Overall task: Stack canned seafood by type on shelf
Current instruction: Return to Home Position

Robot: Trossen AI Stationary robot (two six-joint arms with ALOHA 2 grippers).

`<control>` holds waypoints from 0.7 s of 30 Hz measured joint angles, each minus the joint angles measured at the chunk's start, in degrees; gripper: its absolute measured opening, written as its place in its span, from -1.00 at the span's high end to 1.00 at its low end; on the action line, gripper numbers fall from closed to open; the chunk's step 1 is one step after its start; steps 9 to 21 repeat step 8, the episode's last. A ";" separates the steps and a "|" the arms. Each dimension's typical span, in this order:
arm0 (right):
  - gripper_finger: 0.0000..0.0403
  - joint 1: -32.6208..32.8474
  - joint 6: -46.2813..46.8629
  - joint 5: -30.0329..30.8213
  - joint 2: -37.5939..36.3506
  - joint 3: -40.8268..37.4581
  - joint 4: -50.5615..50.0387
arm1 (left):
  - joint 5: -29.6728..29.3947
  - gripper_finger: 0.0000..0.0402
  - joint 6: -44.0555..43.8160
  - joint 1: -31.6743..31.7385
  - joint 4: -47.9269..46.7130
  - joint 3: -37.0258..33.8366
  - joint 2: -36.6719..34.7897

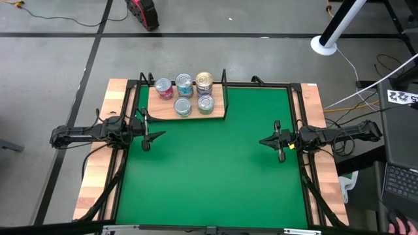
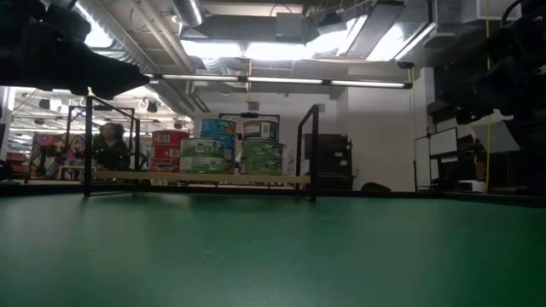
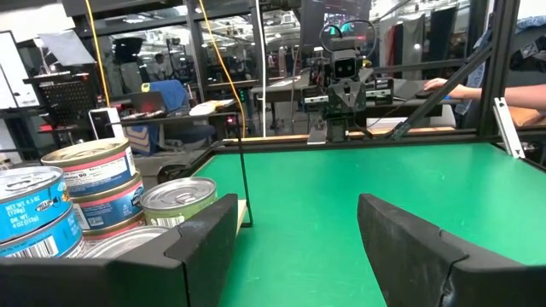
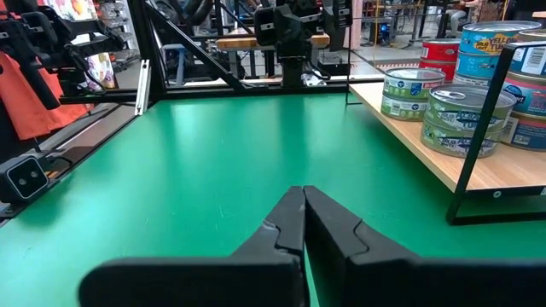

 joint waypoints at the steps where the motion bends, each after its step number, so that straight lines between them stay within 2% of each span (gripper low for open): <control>1: 0.94 0.00 0.02 0.00 0.00 0.00 0.00 | -0.02 -0.19 0.00 0.00 -0.01 0.00 0.00; 21: 0.94 0.00 0.00 0.00 0.00 0.00 0.00 | -0.02 -0.19 0.00 0.00 -0.02 0.00 0.00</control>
